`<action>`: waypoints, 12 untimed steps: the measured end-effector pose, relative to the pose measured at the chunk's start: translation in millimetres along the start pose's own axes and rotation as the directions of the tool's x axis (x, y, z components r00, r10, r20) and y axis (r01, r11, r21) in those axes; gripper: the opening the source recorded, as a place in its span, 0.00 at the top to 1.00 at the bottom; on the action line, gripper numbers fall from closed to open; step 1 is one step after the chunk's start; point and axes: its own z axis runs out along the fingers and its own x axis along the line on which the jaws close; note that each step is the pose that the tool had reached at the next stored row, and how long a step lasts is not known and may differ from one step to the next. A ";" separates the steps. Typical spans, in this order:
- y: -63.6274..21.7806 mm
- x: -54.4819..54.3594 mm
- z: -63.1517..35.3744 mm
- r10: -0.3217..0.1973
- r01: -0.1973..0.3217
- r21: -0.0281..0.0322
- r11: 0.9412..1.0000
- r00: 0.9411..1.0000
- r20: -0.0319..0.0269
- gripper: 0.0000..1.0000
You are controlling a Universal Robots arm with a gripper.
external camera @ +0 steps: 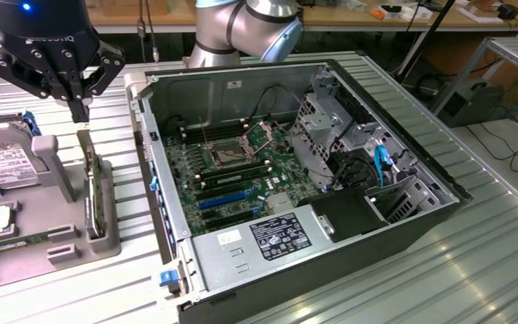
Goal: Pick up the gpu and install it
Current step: 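Reach for the gpu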
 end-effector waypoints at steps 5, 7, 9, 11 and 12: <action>-0.4 4.5 -0.1 0.000 0.000 0.000 1.000 1.000 -0.001 0.89; -0.5 6.5 0.0 0.000 0.000 0.000 1.000 1.000 -0.001 0.89; -0.7 9.0 0.0 0.000 0.000 0.000 1.000 1.000 -0.001 0.89; -0.9 11.6 -0.1 0.000 0.000 0.000 1.000 1.000 -0.002 0.89; -1.0 13.4 -0.1 0.000 0.000 0.000 1.000 1.000 -0.002 0.89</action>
